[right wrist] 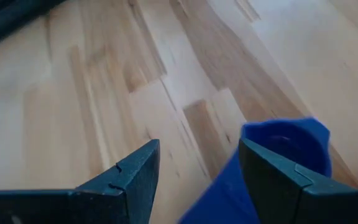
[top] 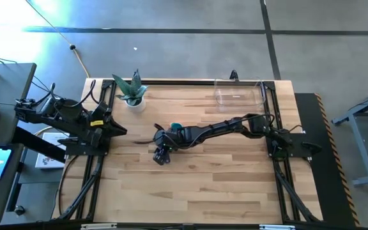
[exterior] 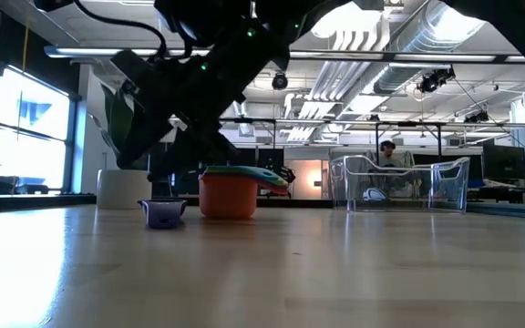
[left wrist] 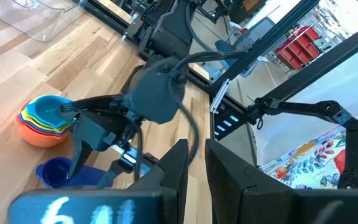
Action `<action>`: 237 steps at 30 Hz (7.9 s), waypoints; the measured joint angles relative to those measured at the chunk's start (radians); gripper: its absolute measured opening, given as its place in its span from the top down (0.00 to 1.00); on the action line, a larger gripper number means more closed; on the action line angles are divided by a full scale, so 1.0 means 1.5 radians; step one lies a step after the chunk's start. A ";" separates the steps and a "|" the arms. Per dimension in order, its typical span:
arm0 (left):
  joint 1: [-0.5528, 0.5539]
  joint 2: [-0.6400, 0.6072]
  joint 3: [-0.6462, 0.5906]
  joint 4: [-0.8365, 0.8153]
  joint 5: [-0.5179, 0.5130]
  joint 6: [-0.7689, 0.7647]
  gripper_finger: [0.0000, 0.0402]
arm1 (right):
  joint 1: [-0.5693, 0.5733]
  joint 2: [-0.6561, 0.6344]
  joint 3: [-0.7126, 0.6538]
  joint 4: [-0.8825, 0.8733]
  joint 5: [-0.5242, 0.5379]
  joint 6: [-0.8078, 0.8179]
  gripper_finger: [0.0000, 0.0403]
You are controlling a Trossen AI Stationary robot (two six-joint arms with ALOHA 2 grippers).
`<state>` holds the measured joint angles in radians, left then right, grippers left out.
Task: Nest measuring cups in basket
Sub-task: Stack the violet measuring cup into the blue measuring cup
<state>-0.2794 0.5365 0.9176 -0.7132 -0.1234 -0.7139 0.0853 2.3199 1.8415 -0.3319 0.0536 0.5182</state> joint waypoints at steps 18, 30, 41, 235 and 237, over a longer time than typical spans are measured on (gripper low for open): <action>0.000 0.000 0.000 0.000 0.000 0.022 0.88 | 0.033 -0.001 0.103 -0.310 0.026 0.036 0.48; 0.000 0.000 0.000 0.000 0.000 0.025 0.88 | -0.003 0.000 0.093 -0.387 0.056 0.031 0.48; 0.000 0.000 0.000 -0.001 0.000 0.023 0.88 | -0.033 -0.001 0.093 -0.394 0.060 0.010 0.48; 0.000 0.000 0.000 0.001 -0.019 0.053 0.88 | -0.159 0.055 0.341 -0.632 -0.018 -0.382 0.87; 0.000 0.000 0.000 0.001 -0.019 0.052 0.88 | -0.155 0.053 0.343 -0.634 -0.044 -0.345 0.87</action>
<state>-0.2794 0.5365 0.9176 -0.7124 -0.1524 -0.6353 -0.1476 2.3994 2.3554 -1.2832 -0.0128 0.0001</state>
